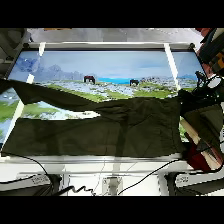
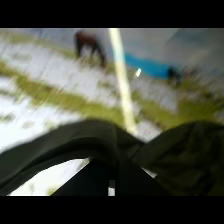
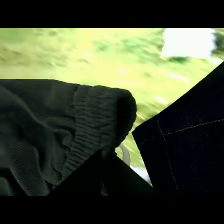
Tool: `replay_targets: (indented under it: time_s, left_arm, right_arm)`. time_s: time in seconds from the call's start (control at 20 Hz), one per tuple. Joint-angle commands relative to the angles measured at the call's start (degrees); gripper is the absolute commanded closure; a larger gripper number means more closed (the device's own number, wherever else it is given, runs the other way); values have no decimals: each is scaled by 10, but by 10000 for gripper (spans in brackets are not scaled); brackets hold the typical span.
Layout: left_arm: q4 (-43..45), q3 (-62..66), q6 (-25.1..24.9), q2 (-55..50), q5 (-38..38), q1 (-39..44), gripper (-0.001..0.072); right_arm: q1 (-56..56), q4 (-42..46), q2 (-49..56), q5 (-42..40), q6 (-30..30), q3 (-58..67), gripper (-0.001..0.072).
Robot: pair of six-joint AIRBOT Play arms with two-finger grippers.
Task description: Fold the clothes and pants, and hang the long-sleeved shirts on hangers.
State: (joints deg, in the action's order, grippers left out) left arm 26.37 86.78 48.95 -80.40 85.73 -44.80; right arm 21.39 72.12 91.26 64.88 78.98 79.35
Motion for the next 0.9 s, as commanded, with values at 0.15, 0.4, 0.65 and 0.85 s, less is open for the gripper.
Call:
replay_targets:
  time_s: [0.15, 0.4, 0.65, 0.85]
  left_arm:
    - [154, -4, 215, 38, -128, -26, 686]
    - [269, -23, 290, -91, -170, 77, 683]
    - [67, -23, 290, -168, -383, 104, 683]
    - [53, -22, 286, -170, -475, 104, 683]
  right_arm:
    - [0, 4, 0, 0, -2, 0, 683]
    - [0, 3, 0, -16, -2, 0, 683]
    - [0, 13, 0, -23, -2, 0, 683]
    - [0, 14, 0, -66, -1, 0, 683]
